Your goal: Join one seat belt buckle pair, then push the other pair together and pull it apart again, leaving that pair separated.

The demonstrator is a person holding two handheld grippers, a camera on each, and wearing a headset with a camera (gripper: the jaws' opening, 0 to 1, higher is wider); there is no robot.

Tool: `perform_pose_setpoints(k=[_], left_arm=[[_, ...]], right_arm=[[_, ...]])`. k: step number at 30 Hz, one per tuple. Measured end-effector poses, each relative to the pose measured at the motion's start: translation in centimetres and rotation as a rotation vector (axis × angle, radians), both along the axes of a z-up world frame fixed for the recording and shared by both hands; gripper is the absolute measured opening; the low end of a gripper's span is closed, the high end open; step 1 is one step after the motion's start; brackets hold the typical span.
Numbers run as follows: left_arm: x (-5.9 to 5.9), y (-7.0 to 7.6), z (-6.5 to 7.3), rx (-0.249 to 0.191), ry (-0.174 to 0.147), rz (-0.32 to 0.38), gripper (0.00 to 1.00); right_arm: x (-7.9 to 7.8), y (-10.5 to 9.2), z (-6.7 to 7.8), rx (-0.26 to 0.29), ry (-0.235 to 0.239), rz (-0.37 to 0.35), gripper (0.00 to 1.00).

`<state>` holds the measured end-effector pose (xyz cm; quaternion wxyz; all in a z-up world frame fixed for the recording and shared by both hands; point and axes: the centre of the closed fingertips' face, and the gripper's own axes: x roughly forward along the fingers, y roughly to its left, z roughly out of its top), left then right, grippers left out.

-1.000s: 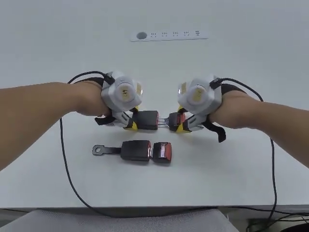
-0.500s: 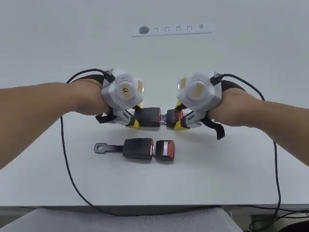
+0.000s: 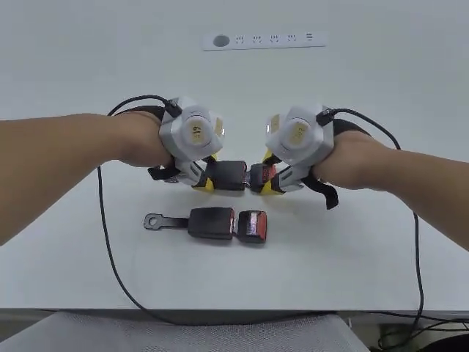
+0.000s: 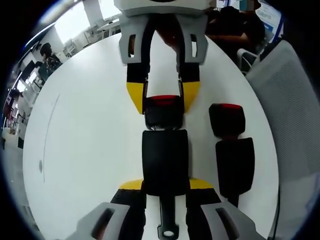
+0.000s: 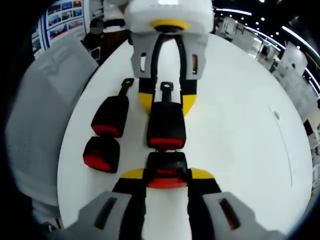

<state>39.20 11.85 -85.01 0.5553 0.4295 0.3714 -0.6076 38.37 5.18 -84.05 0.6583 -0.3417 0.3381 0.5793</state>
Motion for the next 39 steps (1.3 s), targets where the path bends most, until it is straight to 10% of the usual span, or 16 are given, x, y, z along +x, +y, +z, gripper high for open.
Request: perform_pose_setpoints(k=[19,39], left_arm=[[-0.2,0.2,0.2,-0.014,-0.012,0.007,0.31],[0.2,0.5,-0.2,0.010,-0.023,0.017,0.31]], right_arm=[[-0.3,-2.8,0.0,-0.004,-0.010,0.015,0.32],[-2.1,-14.0,-0.4,-0.123,-0.018,-0.080,0.33]])
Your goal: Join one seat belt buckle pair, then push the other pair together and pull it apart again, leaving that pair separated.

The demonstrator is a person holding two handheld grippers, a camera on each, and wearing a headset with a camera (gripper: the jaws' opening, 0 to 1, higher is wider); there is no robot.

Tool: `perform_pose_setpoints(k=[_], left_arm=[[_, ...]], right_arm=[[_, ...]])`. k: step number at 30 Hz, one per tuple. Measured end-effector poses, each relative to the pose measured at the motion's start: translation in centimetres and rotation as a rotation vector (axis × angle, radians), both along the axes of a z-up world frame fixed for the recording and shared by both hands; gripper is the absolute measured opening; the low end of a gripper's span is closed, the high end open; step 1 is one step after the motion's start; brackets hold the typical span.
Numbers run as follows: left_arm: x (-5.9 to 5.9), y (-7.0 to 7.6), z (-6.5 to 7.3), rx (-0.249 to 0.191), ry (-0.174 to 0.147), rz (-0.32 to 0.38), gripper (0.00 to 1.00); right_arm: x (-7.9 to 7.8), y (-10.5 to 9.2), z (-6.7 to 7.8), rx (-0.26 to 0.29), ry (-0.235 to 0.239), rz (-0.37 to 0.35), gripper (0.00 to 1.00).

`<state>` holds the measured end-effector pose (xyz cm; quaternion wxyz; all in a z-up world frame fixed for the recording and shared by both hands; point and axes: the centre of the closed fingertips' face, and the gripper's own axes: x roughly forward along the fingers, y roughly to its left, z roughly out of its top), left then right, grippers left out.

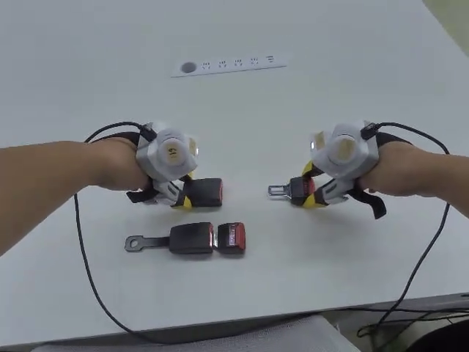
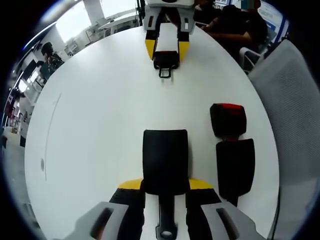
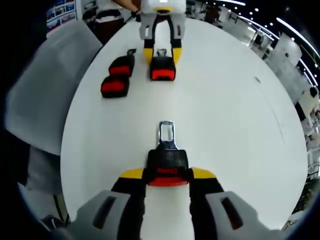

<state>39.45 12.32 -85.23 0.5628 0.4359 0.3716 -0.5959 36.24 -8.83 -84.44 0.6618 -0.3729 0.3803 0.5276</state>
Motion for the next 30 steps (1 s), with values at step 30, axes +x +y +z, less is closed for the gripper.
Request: perform_pose_setpoints(k=[30], left_arm=[[-2.2,2.7,5.9,-0.161,-0.146,0.159,0.61]], right_arm=[[-3.7,-1.8,3.9,0.195,-0.111,-0.300,0.55]])
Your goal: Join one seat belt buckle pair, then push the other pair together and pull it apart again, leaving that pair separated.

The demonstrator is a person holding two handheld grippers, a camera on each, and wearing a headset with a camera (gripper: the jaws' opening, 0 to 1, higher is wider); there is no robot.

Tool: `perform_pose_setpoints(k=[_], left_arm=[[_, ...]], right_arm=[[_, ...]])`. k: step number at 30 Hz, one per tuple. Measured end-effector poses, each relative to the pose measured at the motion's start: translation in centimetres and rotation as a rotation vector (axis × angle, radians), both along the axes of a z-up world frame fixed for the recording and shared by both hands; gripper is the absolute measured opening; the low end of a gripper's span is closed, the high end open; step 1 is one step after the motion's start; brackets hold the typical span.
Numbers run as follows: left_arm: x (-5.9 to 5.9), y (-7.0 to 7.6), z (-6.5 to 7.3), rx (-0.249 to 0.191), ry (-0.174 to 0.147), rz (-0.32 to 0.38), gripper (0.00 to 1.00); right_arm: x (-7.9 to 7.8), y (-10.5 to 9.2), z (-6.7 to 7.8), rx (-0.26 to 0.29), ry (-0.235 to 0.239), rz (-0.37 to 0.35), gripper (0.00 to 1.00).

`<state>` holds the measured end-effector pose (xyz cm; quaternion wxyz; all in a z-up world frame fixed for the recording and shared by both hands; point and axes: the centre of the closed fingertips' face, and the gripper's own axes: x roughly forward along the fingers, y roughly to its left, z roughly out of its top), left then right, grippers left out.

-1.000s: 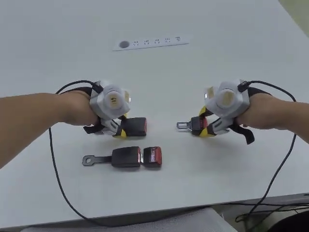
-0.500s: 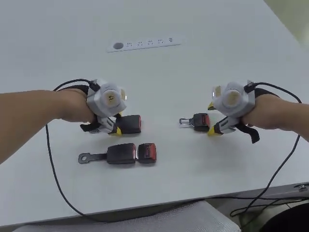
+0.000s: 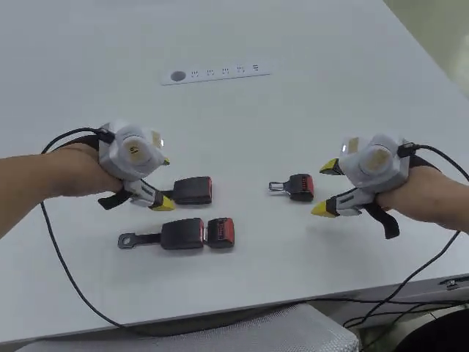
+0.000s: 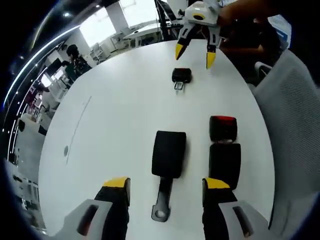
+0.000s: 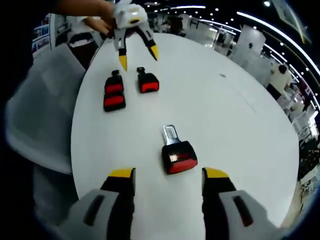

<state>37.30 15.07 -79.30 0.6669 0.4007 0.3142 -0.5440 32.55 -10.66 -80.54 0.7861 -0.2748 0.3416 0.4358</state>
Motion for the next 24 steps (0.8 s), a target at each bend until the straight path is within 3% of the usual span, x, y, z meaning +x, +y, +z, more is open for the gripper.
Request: perform_pose_setpoints(k=[5,8,13,18,21,24], left_arm=[[-2.8,2.3,1.3,-0.052,-0.015,0.058,0.70],[-4.2,3.6,2.1,-0.117,-0.022,0.142,0.76],[-6.3,5.9,2.4,-0.163,-0.020,0.239,0.86],[-7.8,7.9,2.4,-0.198,-0.003,0.331,0.95],[-8.4,9.1,2.6,-0.210,0.006,0.378,1.00],[-8.6,9.9,2.9,-0.219,-0.010,0.400,1.00]], right_arm=[[-1.4,0.6,1.0,0.039,-0.019,-0.029,0.64],[-2.3,0.9,1.8,0.066,-0.036,-0.043,0.69],[-3.9,1.2,2.6,0.098,-0.043,-0.060,0.75],[-5.1,1.0,2.7,0.139,-0.019,-0.099,0.81],[-5.6,0.6,2.7,0.127,-0.030,-0.093,0.87],[-5.7,0.5,3.1,0.128,-0.050,-0.090,0.97]])
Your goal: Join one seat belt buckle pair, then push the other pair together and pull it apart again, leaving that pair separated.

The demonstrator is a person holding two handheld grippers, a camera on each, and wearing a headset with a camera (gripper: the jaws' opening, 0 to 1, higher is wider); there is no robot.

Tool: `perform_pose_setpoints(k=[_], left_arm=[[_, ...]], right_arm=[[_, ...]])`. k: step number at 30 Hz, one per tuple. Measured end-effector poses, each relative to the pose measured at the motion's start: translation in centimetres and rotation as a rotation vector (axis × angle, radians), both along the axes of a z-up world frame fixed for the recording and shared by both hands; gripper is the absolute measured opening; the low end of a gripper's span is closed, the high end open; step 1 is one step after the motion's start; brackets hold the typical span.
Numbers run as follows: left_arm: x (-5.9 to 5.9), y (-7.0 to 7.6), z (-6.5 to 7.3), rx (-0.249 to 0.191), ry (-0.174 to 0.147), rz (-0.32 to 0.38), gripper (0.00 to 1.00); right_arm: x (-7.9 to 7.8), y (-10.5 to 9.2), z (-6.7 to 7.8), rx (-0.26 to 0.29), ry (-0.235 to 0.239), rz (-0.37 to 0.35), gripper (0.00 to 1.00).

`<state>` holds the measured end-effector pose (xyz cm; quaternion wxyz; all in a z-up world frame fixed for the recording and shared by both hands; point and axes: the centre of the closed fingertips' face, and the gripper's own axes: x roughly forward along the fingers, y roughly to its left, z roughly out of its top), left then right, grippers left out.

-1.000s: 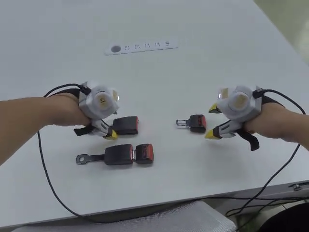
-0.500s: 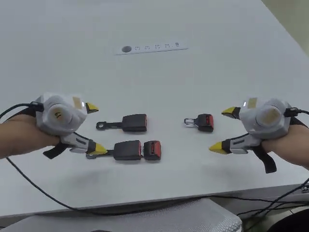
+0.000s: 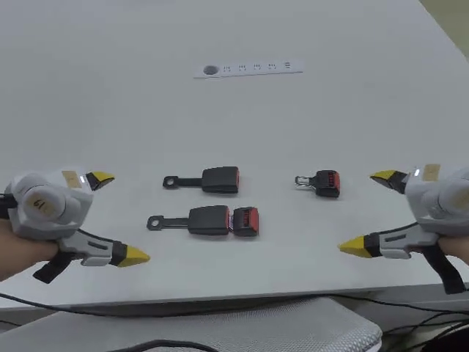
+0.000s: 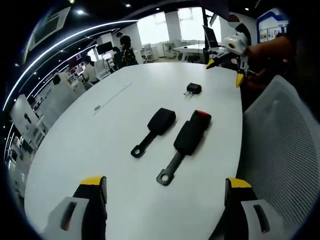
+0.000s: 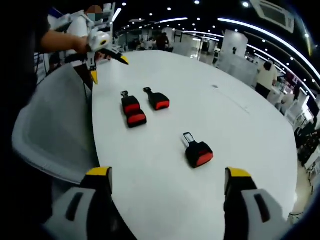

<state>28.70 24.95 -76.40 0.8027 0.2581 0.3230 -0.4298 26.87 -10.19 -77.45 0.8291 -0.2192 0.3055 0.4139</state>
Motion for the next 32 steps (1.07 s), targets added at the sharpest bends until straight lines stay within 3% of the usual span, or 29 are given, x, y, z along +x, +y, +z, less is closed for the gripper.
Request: perform_pose_setpoints(k=[3,6,12,17,22,32], left_arm=[[-0.5,0.9,-0.2,0.013,0.004,0.025,1.00],[-0.9,0.9,0.0,-0.020,0.006,0.053,1.00],[-1.5,1.2,-0.1,0.001,-0.007,0.061,1.00],[-1.7,1.4,0.0,-0.017,-0.013,0.081,1.00],[-2.1,1.4,-0.1,-0.020,0.003,0.085,1.00],[-1.8,1.2,-0.1,-0.014,-0.009,0.078,1.00]], right_arm=[[-0.1,-0.1,0.2,0.008,0.003,-0.009,1.00],[0.0,-0.1,0.3,0.014,0.001,-0.022,1.00],[-0.1,-0.1,0.2,0.020,0.016,-0.051,1.00],[-0.4,0.1,0.1,0.023,0.028,-0.066,1.00],[-0.3,0.4,0.1,0.019,0.018,-0.071,1.00],[-0.3,0.5,0.2,0.040,0.022,-0.094,1.00]])
